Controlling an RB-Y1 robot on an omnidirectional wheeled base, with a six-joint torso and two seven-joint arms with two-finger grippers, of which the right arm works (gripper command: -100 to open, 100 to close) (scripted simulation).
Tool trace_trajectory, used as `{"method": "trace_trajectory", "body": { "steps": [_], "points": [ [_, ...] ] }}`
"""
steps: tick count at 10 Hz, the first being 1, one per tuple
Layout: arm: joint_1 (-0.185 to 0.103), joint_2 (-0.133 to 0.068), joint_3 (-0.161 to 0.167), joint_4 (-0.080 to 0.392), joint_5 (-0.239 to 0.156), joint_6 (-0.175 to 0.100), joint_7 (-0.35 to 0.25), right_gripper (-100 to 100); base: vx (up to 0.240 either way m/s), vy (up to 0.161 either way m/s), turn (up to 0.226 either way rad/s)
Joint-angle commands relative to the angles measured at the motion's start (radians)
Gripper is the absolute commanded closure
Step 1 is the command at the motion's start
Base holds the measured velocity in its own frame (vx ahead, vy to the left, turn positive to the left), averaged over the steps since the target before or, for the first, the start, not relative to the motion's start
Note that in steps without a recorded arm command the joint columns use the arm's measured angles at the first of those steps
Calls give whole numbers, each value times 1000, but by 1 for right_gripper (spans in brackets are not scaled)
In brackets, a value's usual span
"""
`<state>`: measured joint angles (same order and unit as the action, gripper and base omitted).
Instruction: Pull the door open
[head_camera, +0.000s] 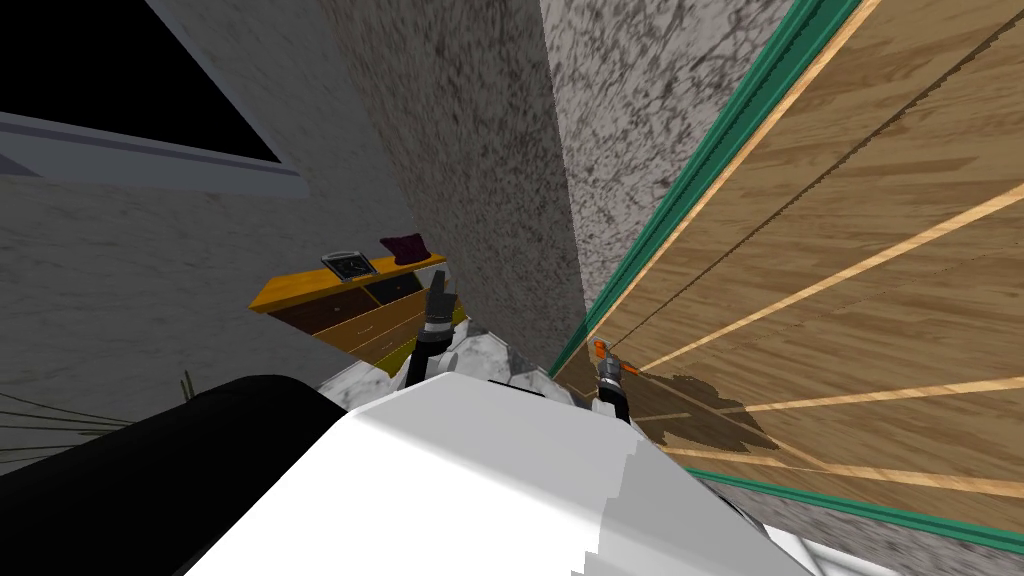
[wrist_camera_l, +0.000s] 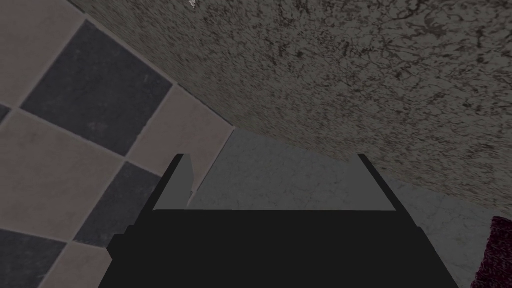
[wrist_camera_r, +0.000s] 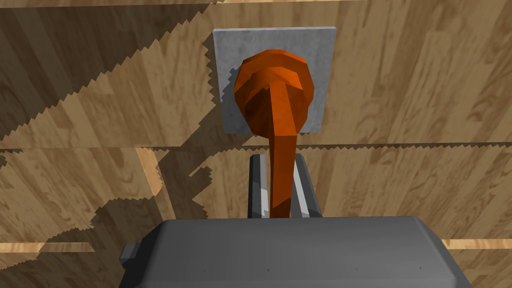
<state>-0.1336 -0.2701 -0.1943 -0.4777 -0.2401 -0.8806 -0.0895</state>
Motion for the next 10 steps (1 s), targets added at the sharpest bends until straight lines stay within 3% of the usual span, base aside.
{"method": "trace_trajectory", "body": {
  "steps": [1, 3, 10],
  "points": [
    [-1, 1, 0, -1, 0, -1, 0, 100, -8, 1, 1],
    [5, -5, 13, -2, 9, -3, -13, 100, -59, -13, 39],
    [28, -38, 83, -16, 56, -24, -93, 100, -204, -26, 101]
  ]
}}
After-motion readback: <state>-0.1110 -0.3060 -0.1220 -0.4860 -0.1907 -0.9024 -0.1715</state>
